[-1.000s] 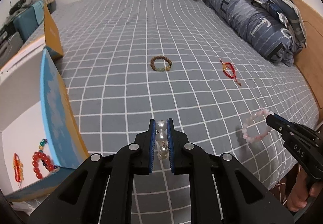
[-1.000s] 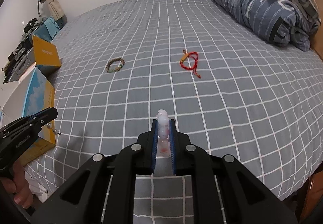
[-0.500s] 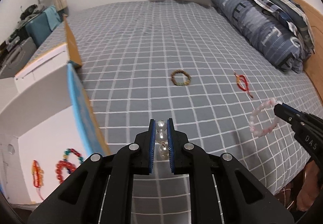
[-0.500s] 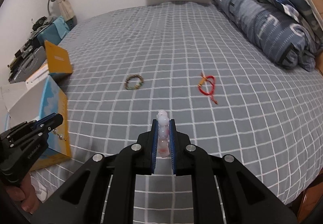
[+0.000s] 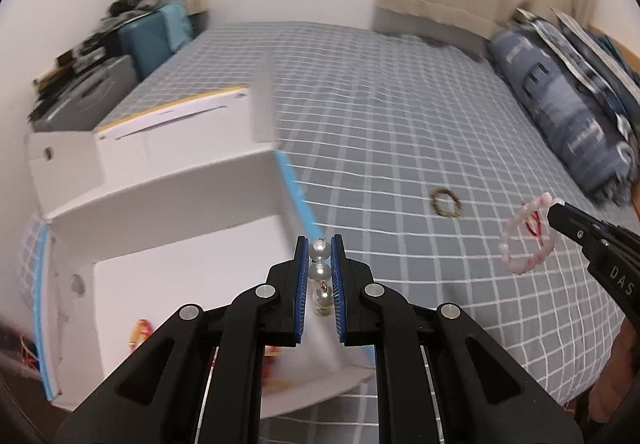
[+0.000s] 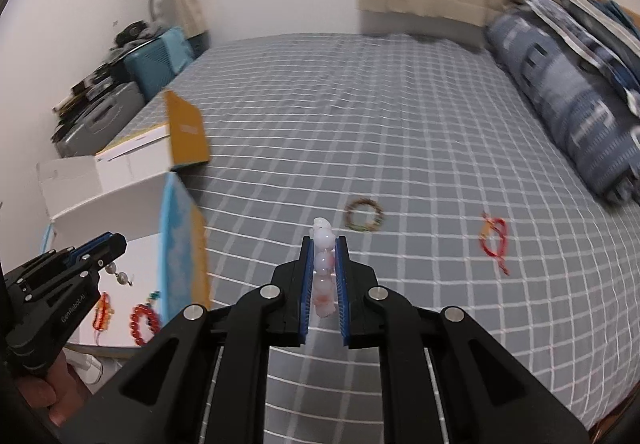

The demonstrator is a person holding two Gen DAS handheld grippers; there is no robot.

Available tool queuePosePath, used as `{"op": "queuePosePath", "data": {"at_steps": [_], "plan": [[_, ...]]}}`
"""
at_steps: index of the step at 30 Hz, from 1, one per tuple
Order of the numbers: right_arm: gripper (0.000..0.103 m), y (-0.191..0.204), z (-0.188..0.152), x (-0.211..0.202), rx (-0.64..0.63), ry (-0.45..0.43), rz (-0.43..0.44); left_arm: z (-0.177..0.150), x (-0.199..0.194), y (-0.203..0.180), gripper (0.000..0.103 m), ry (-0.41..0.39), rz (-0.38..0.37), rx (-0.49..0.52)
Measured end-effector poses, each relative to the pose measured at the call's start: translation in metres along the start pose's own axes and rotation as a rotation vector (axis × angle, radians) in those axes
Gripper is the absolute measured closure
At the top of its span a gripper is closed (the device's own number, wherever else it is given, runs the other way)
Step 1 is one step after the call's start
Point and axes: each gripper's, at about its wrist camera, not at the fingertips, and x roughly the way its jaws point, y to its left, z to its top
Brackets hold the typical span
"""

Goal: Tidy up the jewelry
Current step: 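Carry the pearl strand and pink bracelet with both tools into the white box, then open both tools to drop the pearl strand and pink bracelet in the box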

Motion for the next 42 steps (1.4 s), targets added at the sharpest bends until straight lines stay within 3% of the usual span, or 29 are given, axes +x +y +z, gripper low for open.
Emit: {"op": "queuePosePath", "data": {"at_steps": [12,20,32,42], "plan": [[0.093,0.136,0.01,0.017,-0.175,-0.01,0.156,-0.015,-0.022,0.114,0.092,0.006,0.13,-0.157],[0.093,0.203,-0.009,0.052,-0.256,0.063,0.211,-0.042,-0.012,0.172,0.092,0.059,0.193,-0.244],[0.093,0.227,-0.045,0.126,-0.263,0.244,0.181,-0.082,0.044,0.195,0.092,0.215,0.173,-0.281],[0.09,0.226,-0.047,0.124,-0.278,0.234,0.179,-0.081,0.044,0.197,0.089,0.221,0.2,-0.279]]}}
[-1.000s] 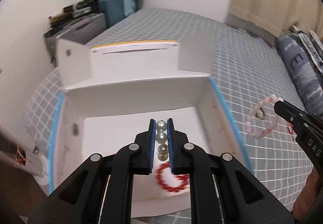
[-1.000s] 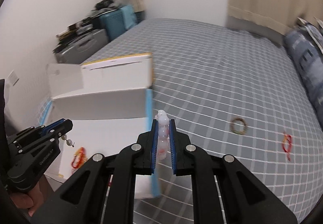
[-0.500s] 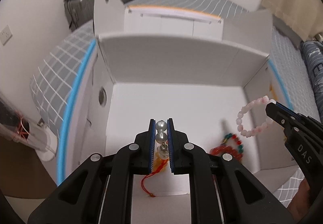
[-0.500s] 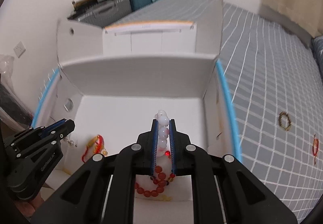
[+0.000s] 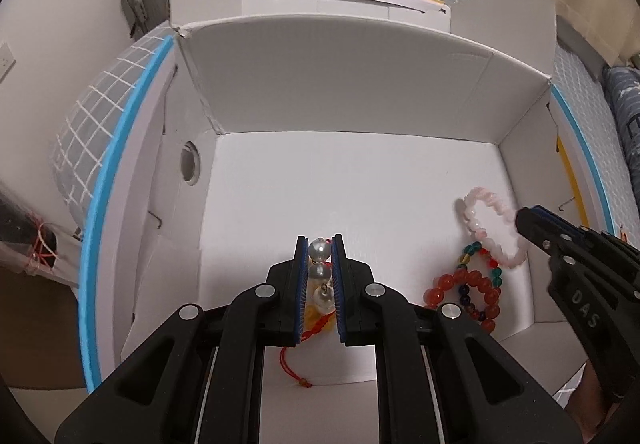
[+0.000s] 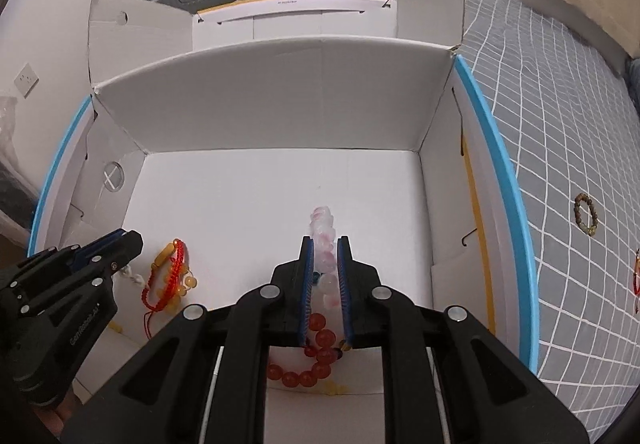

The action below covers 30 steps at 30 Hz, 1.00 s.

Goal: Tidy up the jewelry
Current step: 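Open both tools to drop the pearl strand and pink bracelet in the box, then move both tools back over the bed toward the wooden and red cord bracelets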

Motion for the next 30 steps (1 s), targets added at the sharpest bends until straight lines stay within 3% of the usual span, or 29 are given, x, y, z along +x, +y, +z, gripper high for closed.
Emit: {"op": "queuePosePath", "data": {"at_steps": [2,4,6,9,13,22,30], "plan": [[0.085,-0.002,0.0,-0.008,-0.008,-0.021,-0.009,0.0,-0.006,-0.002,0.079,-0.021,0.016,-0.003],[0.059,-0.007,0.0,-0.021,-0.009,-0.058,-0.013,0.0,-0.012,-0.002,0.061,-0.038,0.005,-0.013],[0.052,-0.014,0.0,-0.036,-0.014,-0.097,-0.027,0.002,-0.018,-0.005,0.052,-0.055,-0.001,-0.016],[0.026,-0.035,0.0,-0.062,0.009,-0.167,-0.043,0.006,-0.032,-0.017,0.029,-0.102,0.0,-0.007],[0.008,-0.069,-0.003,-0.093,0.022,-0.258,-0.075,0.014,-0.052,-0.044,0.01,-0.186,0.018,0.045],[0.008,-0.183,-0.024,-0.131,0.208,-0.303,-0.188,0.032,-0.07,-0.143,0.006,-0.269,-0.094,0.151],[0.008,-0.273,-0.053,-0.151,0.32,-0.307,-0.307,0.023,-0.068,-0.257,0.006,-0.263,-0.19,0.295]]}}
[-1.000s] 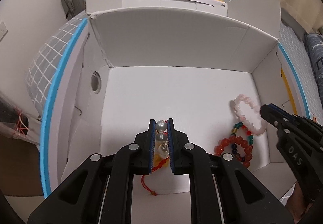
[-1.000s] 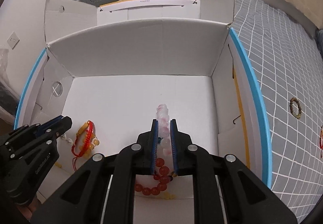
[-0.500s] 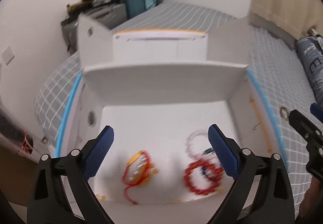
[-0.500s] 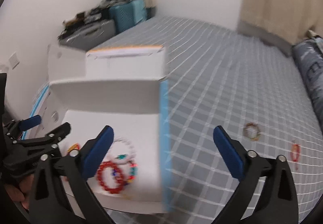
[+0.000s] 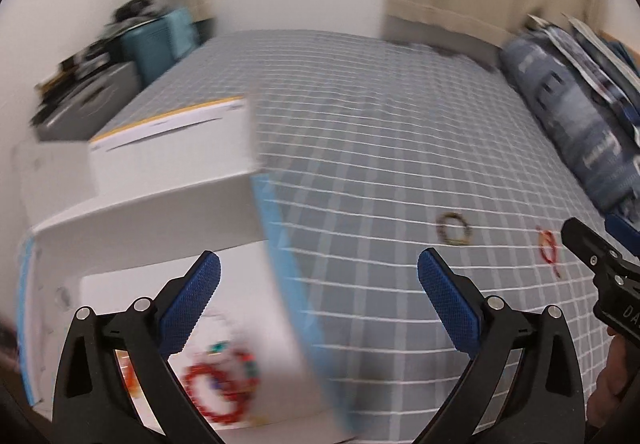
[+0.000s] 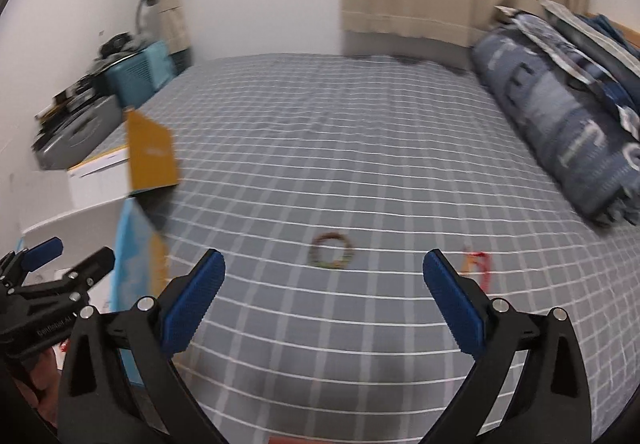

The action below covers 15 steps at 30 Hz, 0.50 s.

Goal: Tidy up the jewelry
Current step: 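Move both tools back over the bed toward the wooden and red cord bracelets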

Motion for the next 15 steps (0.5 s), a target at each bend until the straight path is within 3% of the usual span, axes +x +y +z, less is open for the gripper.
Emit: {"op": "queuePosePath", "data": {"at_steps": [6,12,15], "plan": [[0.008,-0.061,-0.011,0.01,0.057,0.021,-0.074,0.001,0.03,-0.065,0.006,0.015,-0.157,0.022],[0.008,-0.111,-0.025,0.034,0.097,0.037,-0.127,-0.005,0.077,-0.122,0.006,0.036,-0.172,0.077],[0.008,-0.128,-0.032,0.056,0.111,0.064,-0.111,-0.008,0.101,-0.138,0.006,0.053,-0.17,0.075]]}}
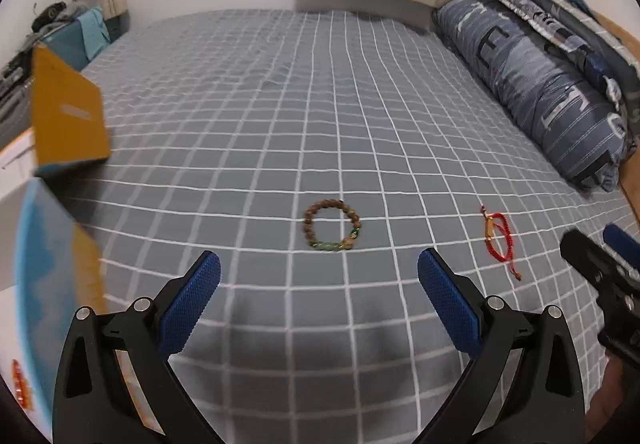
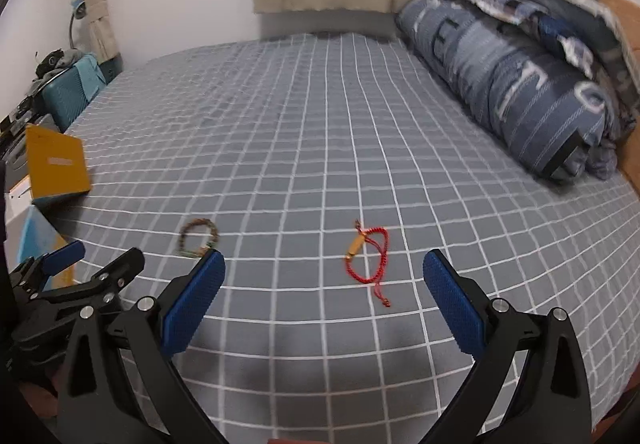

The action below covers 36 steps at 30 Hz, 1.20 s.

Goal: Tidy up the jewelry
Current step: 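Move both tools back over the bed toward the wooden and red cord bracelets, then grasp the brown wooden bead bracelet with the left tool while the right tool grasps the red cord bracelet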

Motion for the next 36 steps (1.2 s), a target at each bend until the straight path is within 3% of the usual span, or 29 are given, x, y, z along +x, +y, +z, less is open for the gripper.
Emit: {"op": "queuePosePath", "data": {"at_steps": [9,18,24,26,28,33,36], "plan": [[0.008,-0.028,-0.017,0.068,0.029,0.063,-0.024,0.003,0.076,-0.002,0.006,0.043,0.062,-0.004],[0.008,-0.04,-0.032,0.114,0.07,0.064,-0.074,0.003,0.125,-0.011,0.006,0.083,0.055,0.021],[0.027,-0.037,-0.038,0.131,0.051,0.08,-0.075,0.003,0.127,-0.015,0.007,0.06,0.046,0.036],[0.034,-0.037,-0.038,0.132,0.05,0.072,-0.076,0.002,0.126,-0.016,0.018,0.056,0.05,0.04],[0.043,-0.036,-0.038,0.132,0.05,0.064,-0.08,0.001,0.124,-0.017,0.038,0.05,0.062,0.041],[0.059,-0.035,-0.039,0.131,0.047,0.037,-0.067,0.0,0.12,-0.013,0.067,0.04,0.077,0.031],[0.079,-0.033,-0.04,0.128,0.044,0.024,-0.065,0.0,0.117,-0.008,0.087,0.036,0.06,0.034]]}}
